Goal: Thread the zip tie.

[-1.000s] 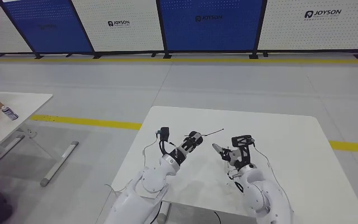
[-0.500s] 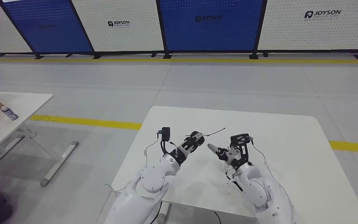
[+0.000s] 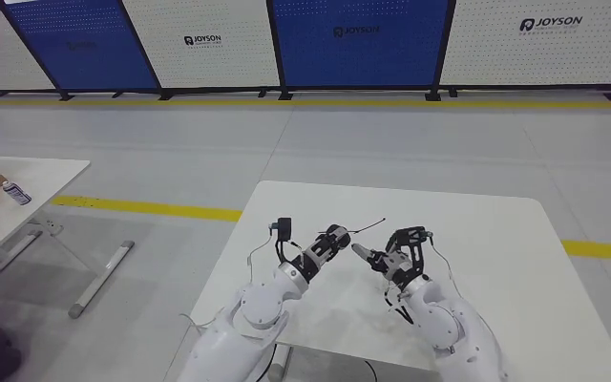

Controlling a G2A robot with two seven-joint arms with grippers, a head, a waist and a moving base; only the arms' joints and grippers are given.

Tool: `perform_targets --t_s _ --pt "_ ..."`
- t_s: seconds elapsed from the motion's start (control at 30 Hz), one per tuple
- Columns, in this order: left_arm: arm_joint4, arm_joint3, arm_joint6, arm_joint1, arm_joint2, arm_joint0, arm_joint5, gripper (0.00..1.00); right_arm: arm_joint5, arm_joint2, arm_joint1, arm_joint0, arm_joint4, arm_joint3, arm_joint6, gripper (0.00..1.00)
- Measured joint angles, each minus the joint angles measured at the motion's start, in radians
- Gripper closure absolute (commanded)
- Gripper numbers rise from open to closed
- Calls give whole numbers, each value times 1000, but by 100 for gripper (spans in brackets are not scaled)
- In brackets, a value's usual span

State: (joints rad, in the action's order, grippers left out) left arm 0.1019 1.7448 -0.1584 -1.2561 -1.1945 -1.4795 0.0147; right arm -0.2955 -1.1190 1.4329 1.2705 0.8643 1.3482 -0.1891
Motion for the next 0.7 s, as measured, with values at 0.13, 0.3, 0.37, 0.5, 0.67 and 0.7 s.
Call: perform_targets --t_s 0.13,0.3,0.37,0.5,0.67,0.7 --pt "-6 -4 30 -2 6 4 1 100 -3 12 4 -7 -25 -15 23 0" --pt "-7 -5 30 -3 11 6 5 100 37 30 8 -16 -4 -26 56 0" --pt "-5 -4 30 -3 11 6 6 100 51 37 9 -18 3 -28 66 2" --pt "-1 -6 44 -4 15 9 11 100 53 50 12 -24 -11 -38 67 42" --pt "-3 -10 60 -6 23 15 17 100 39 55 13 -32 -27 -49 52 54" --pt "-4 -11 62 -7 24 16 18 100 37 56 13 -32 -29 -49 51 54"
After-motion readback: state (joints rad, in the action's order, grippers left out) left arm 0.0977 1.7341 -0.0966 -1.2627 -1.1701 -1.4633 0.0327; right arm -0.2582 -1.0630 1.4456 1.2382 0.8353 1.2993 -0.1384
